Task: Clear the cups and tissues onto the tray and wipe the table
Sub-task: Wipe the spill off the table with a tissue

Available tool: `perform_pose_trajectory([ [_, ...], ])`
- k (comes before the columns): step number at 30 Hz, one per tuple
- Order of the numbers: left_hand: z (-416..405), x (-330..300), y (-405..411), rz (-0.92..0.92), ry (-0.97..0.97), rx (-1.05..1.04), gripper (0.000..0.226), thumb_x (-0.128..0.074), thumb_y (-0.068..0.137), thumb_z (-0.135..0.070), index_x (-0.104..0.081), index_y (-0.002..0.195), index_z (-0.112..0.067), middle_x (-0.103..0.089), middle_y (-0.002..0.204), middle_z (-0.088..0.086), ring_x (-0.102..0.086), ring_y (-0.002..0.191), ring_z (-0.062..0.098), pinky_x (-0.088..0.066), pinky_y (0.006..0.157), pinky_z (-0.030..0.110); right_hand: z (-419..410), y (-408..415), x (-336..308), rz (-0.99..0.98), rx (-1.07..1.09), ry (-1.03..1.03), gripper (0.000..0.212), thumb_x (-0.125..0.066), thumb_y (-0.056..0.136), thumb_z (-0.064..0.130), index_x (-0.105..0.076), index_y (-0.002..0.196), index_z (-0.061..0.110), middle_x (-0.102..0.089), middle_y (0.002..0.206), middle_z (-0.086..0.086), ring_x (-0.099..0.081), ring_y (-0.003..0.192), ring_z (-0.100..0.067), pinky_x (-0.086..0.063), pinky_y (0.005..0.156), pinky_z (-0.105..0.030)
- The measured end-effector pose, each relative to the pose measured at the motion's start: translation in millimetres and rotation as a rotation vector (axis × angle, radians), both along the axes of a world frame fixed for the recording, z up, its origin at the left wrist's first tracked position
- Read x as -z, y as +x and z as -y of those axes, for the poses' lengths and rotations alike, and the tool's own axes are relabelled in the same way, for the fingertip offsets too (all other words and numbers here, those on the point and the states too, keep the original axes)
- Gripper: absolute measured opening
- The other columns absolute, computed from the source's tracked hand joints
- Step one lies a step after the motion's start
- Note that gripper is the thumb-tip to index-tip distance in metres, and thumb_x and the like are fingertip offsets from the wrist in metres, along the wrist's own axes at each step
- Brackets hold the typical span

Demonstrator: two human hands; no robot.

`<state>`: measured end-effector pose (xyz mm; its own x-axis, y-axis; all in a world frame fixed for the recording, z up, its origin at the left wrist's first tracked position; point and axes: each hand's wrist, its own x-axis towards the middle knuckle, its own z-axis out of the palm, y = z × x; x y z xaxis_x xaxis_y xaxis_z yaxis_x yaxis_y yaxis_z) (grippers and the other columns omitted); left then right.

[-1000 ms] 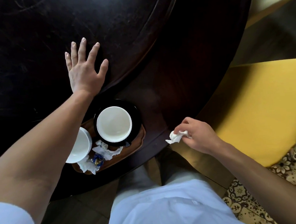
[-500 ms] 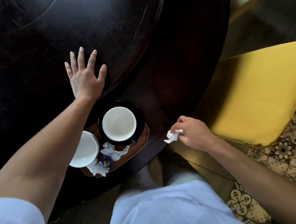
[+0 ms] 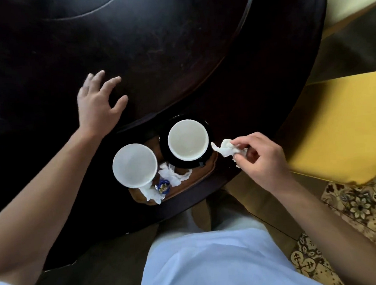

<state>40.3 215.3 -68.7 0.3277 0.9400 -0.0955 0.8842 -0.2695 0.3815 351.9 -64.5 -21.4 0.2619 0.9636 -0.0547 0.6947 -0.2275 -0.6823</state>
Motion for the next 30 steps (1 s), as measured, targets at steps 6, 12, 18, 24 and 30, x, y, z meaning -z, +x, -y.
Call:
perform_pose_trajectory([
  [6,22.3,13.2,-84.0,-0.159,-0.050,-0.074,0.061,-0.050,0.101,-0.056,-0.033,0.157,-0.039,-0.009,0.173,0.006,0.003,0.159,0.031,0.002,0.124,0.059,16.9,-61.3,8.4,-0.052,0.044,0.054,0.028,-0.079,0.083,0.006,-0.073,0.109,0.010,-0.068,0.102,0.001,-0.065,0.088,-0.009,-0.052,0.075,-0.015],
  [12,32.2,31.6,-92.4,-0.206,-0.082,-0.053,0.067,-0.029,0.103,-0.065,-0.016,0.163,-0.037,0.006,0.173,0.004,0.014,0.158,0.029,0.012,0.123,0.060,35.4,-97.1,20.6,-0.061,0.080,0.040,0.026,-0.080,0.083,0.005,-0.075,0.108,0.011,-0.068,0.098,0.002,-0.062,0.076,-0.010,-0.054,0.072,-0.024],
  [18,32.7,35.2,-91.2,-0.190,-0.063,-0.049,0.067,-0.027,0.103,-0.065,-0.018,0.163,-0.036,0.004,0.174,0.005,0.012,0.158,0.032,0.012,0.122,0.061,37.5,-120.2,36.1,-0.028,0.037,0.012,0.027,-0.078,0.084,0.003,-0.076,0.110,0.011,-0.068,0.104,0.001,-0.065,0.089,-0.010,-0.056,0.083,-0.025],
  [24,32.6,37.7,-88.5,-0.180,-0.056,-0.054,0.067,-0.028,0.103,-0.065,-0.019,0.163,-0.036,0.003,0.174,0.006,0.010,0.158,0.034,0.011,0.121,0.062,30.0,-142.0,59.3,-0.002,0.022,0.038,0.025,-0.077,0.085,0.006,-0.079,0.108,0.015,-0.073,0.106,0.003,-0.069,0.094,-0.011,-0.057,0.084,-0.030],
  [30,33.2,36.4,-83.8,-0.182,-0.067,-0.073,0.068,-0.028,0.103,-0.066,-0.019,0.163,-0.036,0.003,0.174,0.006,0.010,0.158,0.034,0.011,0.122,0.061,6.2,-165.4,79.6,0.004,0.065,0.078,0.023,-0.075,0.087,0.008,-0.079,0.108,0.016,-0.075,0.103,0.002,-0.071,0.090,-0.014,-0.058,0.080,-0.032],
])
